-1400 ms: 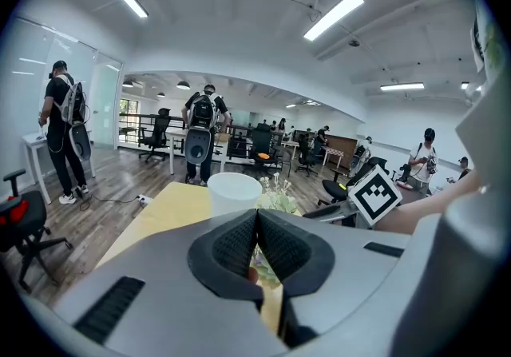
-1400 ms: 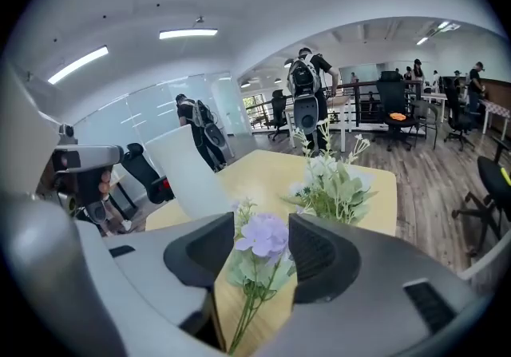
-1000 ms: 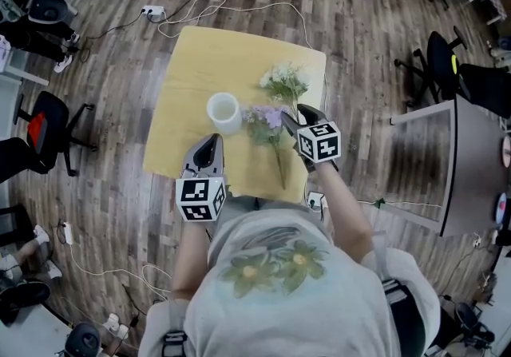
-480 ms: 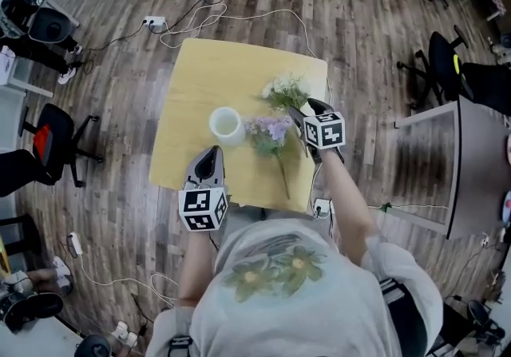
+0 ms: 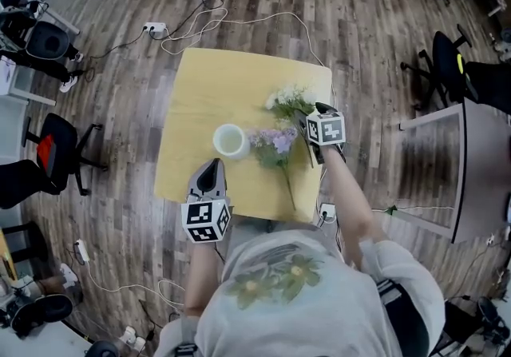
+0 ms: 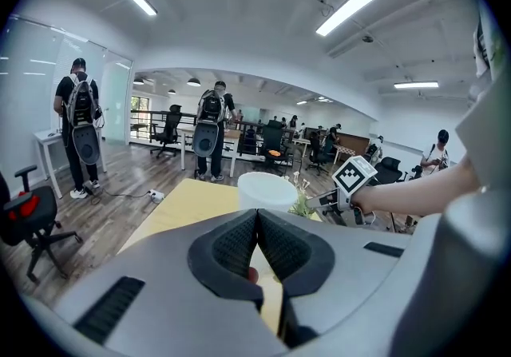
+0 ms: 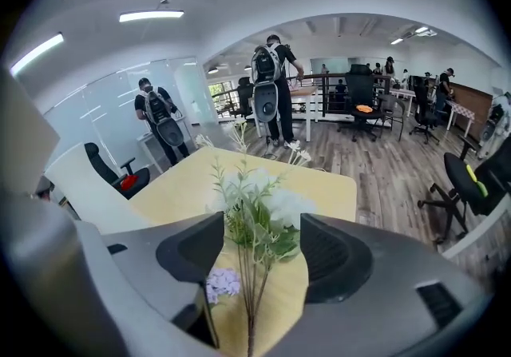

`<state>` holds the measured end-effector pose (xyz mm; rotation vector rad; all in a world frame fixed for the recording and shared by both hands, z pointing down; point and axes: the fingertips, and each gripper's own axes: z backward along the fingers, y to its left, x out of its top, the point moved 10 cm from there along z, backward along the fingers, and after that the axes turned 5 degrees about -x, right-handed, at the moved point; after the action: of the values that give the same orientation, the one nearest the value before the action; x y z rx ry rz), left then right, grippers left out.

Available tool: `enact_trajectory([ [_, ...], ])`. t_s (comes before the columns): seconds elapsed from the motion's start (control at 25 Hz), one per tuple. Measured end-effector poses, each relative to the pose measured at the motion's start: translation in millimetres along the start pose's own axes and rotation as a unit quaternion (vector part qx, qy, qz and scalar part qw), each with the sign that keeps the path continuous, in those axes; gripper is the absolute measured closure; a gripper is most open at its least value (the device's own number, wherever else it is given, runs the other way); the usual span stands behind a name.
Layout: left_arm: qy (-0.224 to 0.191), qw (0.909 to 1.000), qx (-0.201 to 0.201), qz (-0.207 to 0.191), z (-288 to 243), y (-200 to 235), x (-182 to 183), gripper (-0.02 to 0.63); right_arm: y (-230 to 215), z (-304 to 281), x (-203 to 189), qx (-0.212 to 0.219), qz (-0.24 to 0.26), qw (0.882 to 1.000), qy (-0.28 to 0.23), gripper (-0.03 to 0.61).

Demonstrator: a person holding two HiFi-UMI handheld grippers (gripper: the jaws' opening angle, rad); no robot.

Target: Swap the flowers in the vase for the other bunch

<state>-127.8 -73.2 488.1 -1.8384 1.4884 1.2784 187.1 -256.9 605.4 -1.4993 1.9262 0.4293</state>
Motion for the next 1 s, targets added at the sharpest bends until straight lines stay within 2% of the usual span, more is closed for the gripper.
enact_trajectory([
  [0.4,0.027,0.9995,0.004,0.015,-20.7,16.1,-8.6,0.595,-6.9,-55.1,9.6,-0.019,0.001,0.998,0.052,0.305],
  [0.72,0.032,0.9989,0.025,0.022,-28.1,38.8,-12.0,0.595,-1.9,-95.7,8.1,-0.021,0.017,0.995,0.093,0.307],
  [1.0,0.035,0.9985,0.029,0.03,-32.9,47.8,-13.6,0.595,-0.6,-114.1,7.9,-0.021,0.002,0.994,0.104,0.308],
])
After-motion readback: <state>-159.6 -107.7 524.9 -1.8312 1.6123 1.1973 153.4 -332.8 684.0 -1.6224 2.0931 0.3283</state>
